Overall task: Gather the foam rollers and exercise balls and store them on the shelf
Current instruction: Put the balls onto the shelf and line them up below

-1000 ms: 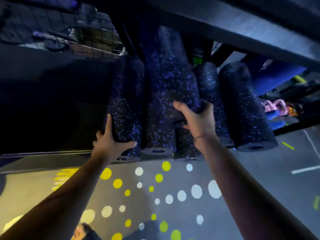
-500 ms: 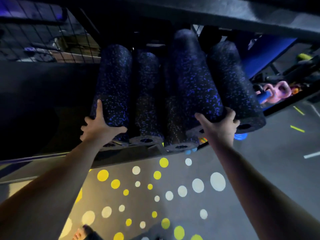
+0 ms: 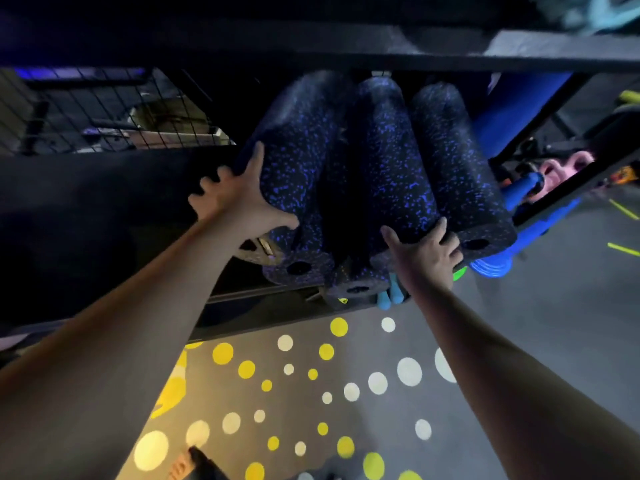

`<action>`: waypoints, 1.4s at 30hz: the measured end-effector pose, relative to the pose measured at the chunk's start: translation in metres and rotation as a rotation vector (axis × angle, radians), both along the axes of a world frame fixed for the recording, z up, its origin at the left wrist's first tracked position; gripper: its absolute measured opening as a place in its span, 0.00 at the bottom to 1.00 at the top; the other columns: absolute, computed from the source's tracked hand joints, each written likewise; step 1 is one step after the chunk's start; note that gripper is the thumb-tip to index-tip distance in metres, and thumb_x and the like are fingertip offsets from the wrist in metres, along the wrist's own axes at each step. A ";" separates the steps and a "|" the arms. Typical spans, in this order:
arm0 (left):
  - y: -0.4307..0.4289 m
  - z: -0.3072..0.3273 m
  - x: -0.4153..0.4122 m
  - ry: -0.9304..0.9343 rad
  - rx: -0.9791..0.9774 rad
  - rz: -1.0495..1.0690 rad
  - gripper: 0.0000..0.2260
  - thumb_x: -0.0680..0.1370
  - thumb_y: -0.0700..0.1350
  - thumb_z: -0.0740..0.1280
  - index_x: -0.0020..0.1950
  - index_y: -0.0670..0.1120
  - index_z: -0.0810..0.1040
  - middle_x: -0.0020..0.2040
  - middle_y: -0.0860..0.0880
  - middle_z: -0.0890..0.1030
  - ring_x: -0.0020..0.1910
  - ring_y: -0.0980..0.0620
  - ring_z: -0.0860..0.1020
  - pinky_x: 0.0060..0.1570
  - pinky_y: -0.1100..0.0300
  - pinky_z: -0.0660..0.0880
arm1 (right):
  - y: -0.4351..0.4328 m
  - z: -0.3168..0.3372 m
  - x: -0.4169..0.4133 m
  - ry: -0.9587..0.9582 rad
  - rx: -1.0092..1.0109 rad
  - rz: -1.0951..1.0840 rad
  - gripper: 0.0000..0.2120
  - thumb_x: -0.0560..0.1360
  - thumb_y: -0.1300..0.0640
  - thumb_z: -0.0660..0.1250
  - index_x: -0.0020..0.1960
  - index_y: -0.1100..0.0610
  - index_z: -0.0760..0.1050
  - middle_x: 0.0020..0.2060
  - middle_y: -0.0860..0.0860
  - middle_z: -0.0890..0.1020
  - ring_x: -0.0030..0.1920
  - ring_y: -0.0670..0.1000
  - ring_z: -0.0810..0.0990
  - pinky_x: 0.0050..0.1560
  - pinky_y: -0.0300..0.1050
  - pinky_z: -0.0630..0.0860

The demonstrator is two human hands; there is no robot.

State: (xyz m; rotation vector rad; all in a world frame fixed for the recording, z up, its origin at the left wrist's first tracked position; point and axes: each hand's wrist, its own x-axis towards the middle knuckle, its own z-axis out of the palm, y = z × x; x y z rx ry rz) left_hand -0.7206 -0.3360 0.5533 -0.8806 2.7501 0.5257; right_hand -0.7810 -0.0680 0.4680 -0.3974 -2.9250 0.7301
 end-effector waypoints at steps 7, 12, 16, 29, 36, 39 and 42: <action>0.040 -0.010 -0.040 0.060 0.395 0.129 0.71 0.47 0.73 0.77 0.82 0.60 0.43 0.78 0.43 0.66 0.72 0.40 0.72 0.71 0.47 0.70 | 0.008 0.002 -0.004 -0.074 0.015 0.055 0.57 0.68 0.25 0.66 0.81 0.61 0.51 0.73 0.61 0.65 0.69 0.66 0.66 0.67 0.61 0.67; 0.091 -0.041 -0.030 0.003 0.186 0.139 0.60 0.60 0.79 0.70 0.78 0.68 0.33 0.79 0.40 0.58 0.73 0.33 0.64 0.64 0.36 0.68 | 0.010 0.000 -0.004 -0.088 0.013 0.073 0.58 0.68 0.24 0.65 0.81 0.61 0.49 0.73 0.60 0.64 0.70 0.65 0.66 0.68 0.60 0.67; 0.086 -0.042 -0.022 0.089 0.352 0.118 0.57 0.62 0.81 0.65 0.78 0.66 0.33 0.82 0.41 0.54 0.76 0.33 0.61 0.70 0.38 0.66 | 0.015 0.002 0.005 -0.058 0.066 0.090 0.56 0.68 0.24 0.63 0.81 0.59 0.51 0.76 0.62 0.61 0.73 0.67 0.63 0.73 0.62 0.62; 0.018 -0.175 0.317 0.532 0.481 0.807 0.18 0.83 0.45 0.64 0.73 0.53 0.72 0.55 0.49 0.85 0.49 0.47 0.84 0.51 0.50 0.80 | -0.096 -0.046 0.227 0.202 0.103 0.851 0.12 0.74 0.54 0.70 0.56 0.54 0.76 0.53 0.58 0.75 0.51 0.61 0.72 0.50 0.57 0.71; -0.062 -0.227 0.575 0.475 0.437 1.231 0.18 0.80 0.48 0.64 0.71 0.56 0.73 0.50 0.44 0.83 0.44 0.42 0.84 0.51 0.43 0.80 | -0.215 -0.094 0.422 -0.104 0.164 1.348 0.15 0.73 0.51 0.57 0.56 0.50 0.76 0.57 0.52 0.76 0.53 0.58 0.76 0.52 0.56 0.74; -0.103 -0.241 0.664 0.492 0.429 1.345 0.19 0.82 0.45 0.63 0.74 0.52 0.71 0.49 0.43 0.81 0.44 0.41 0.84 0.50 0.45 0.80 | -0.276 -0.117 0.505 -0.158 0.265 1.562 0.12 0.71 0.54 0.68 0.54 0.51 0.78 0.55 0.52 0.77 0.53 0.58 0.76 0.51 0.55 0.76; -0.146 -0.257 0.748 0.509 0.482 1.449 0.20 0.83 0.42 0.63 0.74 0.53 0.71 0.53 0.41 0.81 0.45 0.39 0.84 0.46 0.47 0.79 | -0.348 -0.142 0.589 -0.192 0.367 1.692 0.12 0.69 0.55 0.73 0.52 0.51 0.79 0.53 0.53 0.79 0.53 0.58 0.79 0.50 0.55 0.78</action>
